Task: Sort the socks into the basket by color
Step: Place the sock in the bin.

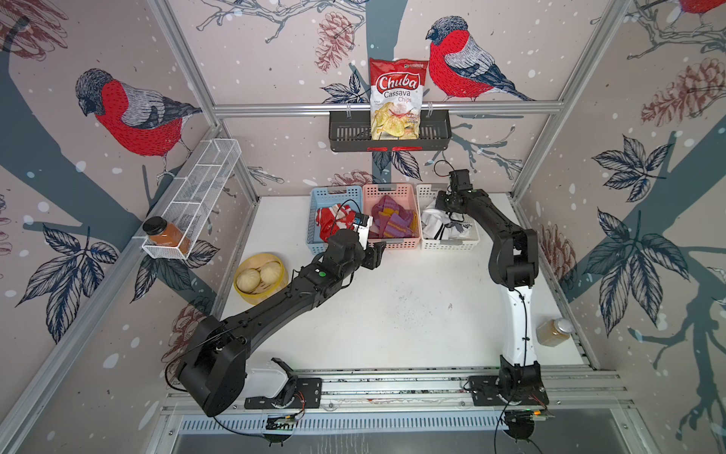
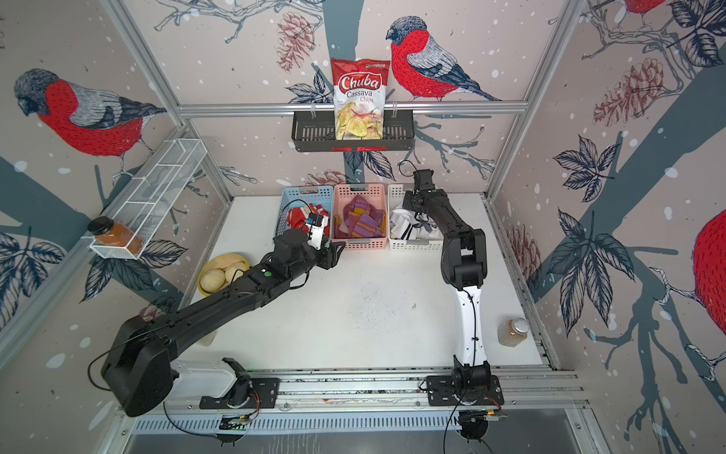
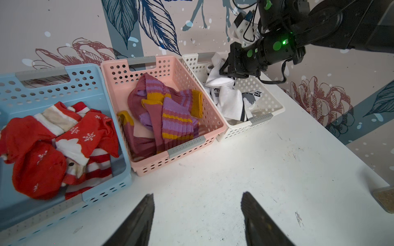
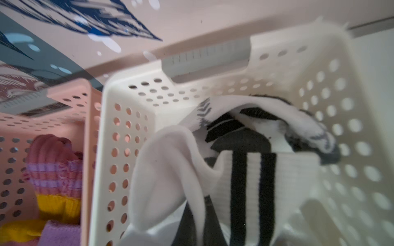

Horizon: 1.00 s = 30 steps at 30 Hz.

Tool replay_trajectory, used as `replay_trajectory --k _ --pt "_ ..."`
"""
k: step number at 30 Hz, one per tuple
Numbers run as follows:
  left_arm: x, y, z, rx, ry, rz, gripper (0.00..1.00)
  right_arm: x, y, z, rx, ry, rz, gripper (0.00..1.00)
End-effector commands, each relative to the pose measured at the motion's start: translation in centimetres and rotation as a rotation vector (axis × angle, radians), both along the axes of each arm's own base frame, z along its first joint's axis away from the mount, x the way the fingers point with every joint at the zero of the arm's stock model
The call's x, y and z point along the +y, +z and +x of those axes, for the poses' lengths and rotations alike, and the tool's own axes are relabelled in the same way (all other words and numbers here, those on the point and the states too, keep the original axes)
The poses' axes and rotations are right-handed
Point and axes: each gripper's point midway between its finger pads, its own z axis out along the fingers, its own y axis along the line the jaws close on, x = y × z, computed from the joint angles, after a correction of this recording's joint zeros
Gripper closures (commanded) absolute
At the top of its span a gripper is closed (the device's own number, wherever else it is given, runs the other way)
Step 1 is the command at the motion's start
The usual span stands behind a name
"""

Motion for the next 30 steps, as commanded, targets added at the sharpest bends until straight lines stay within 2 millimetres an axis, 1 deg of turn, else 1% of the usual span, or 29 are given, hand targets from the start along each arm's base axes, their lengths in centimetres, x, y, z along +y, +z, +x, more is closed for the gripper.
replay_trajectory --k 1,2,5,7,8,10,12,14,15,18,21,22,23,24,26,27,30 --pt "0.3 0.1 0.1 -0.012 0.002 0.014 0.35 -0.1 -3.1 -0.7 0.084 0.001 0.020 0.93" --pt "0.3 0.1 0.1 -0.012 0.002 0.012 0.35 -0.2 -3.9 -0.7 0.103 -0.004 0.019 0.93" --pt "0.3 0.0 0.0 -0.009 0.001 0.015 0.35 -0.9 -5.7 -0.8 0.144 -0.013 0.017 0.93" --pt "0.3 0.1 0.0 -0.012 0.001 0.013 0.35 -1.2 -6.0 -0.9 0.156 -0.015 0.019 0.93" --pt "0.2 0.2 0.1 -0.013 0.000 0.011 0.35 -1.3 -5.7 -0.9 0.152 -0.011 0.023 0.92" --pt "0.1 0.1 0.0 -0.011 -0.005 0.010 0.35 -1.3 -4.4 -0.8 0.130 0.000 0.033 0.86" --pt "0.1 0.1 0.0 -0.009 -0.005 0.009 0.35 -1.0 -1.8 -0.6 0.080 0.018 0.046 0.73" --pt "0.1 0.0 0.0 -0.005 -0.006 0.008 0.35 -1.1 0.8 -0.7 0.033 0.020 0.053 0.63" --pt "0.1 0.0 0.0 -0.004 -0.005 0.006 0.35 -1.1 2.2 -0.8 0.010 0.021 0.057 0.60" --pt "0.1 0.0 -0.1 -0.007 -0.005 0.003 0.34 -0.6 5.6 -1.5 -0.044 0.031 0.079 0.52" --pt "0.1 0.0 -0.1 -0.007 -0.007 0.002 0.34 0.4 7.8 -2.7 -0.079 0.050 0.077 0.44" --pt "0.1 0.0 -0.1 -0.007 -0.007 0.002 0.34 0.8 8.1 -3.1 -0.083 0.058 0.075 0.43" --pt "0.1 -0.1 -0.1 -0.005 -0.008 0.004 0.34 1.5 8.4 -3.7 -0.084 0.072 0.075 0.45" --pt "0.0 -0.2 -0.1 -0.003 -0.009 0.004 0.34 2.1 8.4 -4.3 -0.082 0.086 0.074 0.49" --pt "0.0 -0.2 0.0 -0.003 -0.007 0.004 0.34 3.5 8.0 -5.8 -0.070 0.111 0.075 0.60" --pt "0.1 -0.2 -0.1 -0.003 -0.006 0.003 0.34 4.1 7.8 -6.6 -0.068 0.122 0.079 0.64" --pt "0.2 -0.3 0.0 -0.004 -0.004 0.006 0.34 5.4 6.8 -8.9 -0.061 0.140 0.092 0.68"
